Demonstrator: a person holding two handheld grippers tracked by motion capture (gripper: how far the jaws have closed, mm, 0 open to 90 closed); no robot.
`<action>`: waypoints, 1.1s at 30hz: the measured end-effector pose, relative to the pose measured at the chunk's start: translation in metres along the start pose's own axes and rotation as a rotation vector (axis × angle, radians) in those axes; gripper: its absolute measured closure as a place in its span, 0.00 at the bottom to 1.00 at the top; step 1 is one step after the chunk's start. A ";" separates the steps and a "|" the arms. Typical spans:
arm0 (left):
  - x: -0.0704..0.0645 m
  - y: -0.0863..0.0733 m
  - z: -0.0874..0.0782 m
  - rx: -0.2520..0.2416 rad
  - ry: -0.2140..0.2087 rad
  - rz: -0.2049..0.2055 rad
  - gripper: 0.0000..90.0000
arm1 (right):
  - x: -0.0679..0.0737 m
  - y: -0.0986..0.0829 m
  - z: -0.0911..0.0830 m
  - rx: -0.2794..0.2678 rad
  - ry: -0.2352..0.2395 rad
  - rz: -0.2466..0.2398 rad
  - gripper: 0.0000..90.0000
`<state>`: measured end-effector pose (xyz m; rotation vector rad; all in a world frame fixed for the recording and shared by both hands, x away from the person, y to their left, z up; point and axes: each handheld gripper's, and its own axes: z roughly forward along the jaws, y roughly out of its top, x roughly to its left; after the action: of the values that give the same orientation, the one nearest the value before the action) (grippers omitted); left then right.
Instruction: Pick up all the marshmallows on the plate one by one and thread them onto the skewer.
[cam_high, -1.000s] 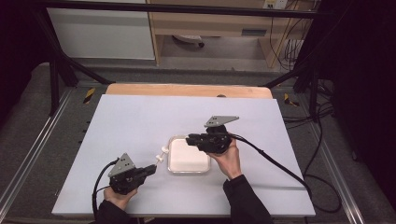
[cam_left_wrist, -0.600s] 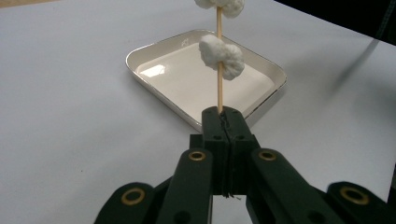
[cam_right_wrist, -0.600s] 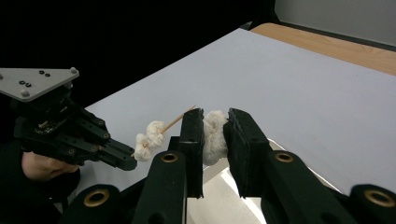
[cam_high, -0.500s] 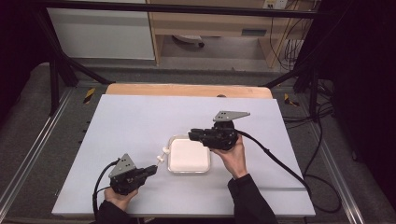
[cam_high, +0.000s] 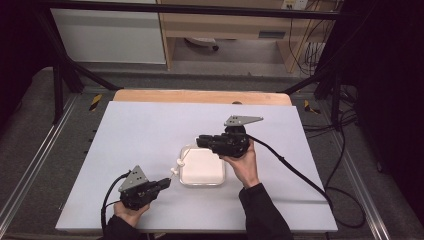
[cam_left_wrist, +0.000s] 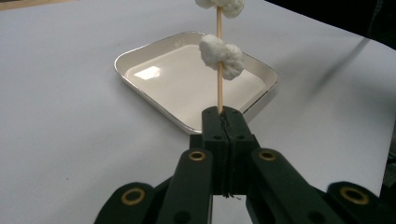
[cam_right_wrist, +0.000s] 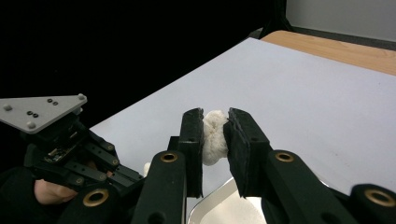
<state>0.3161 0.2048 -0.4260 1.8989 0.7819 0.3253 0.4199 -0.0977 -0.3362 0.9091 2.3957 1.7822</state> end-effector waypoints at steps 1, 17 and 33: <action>0.000 0.000 0.000 -0.001 0.000 0.001 0.99 | -0.001 -0.001 0.001 0.001 0.000 -0.001 0.84; -0.004 0.001 0.000 -0.011 -0.010 0.014 0.99 | -0.003 -0.006 0.011 0.005 0.047 0.045 0.84; -0.004 -0.001 -0.001 -0.022 -0.004 0.020 0.99 | -0.003 -0.014 0.021 0.016 0.110 0.094 0.86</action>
<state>0.3124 0.2032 -0.4257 1.8867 0.7542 0.3409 0.4236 -0.0827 -0.3565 0.9653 2.4751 1.8963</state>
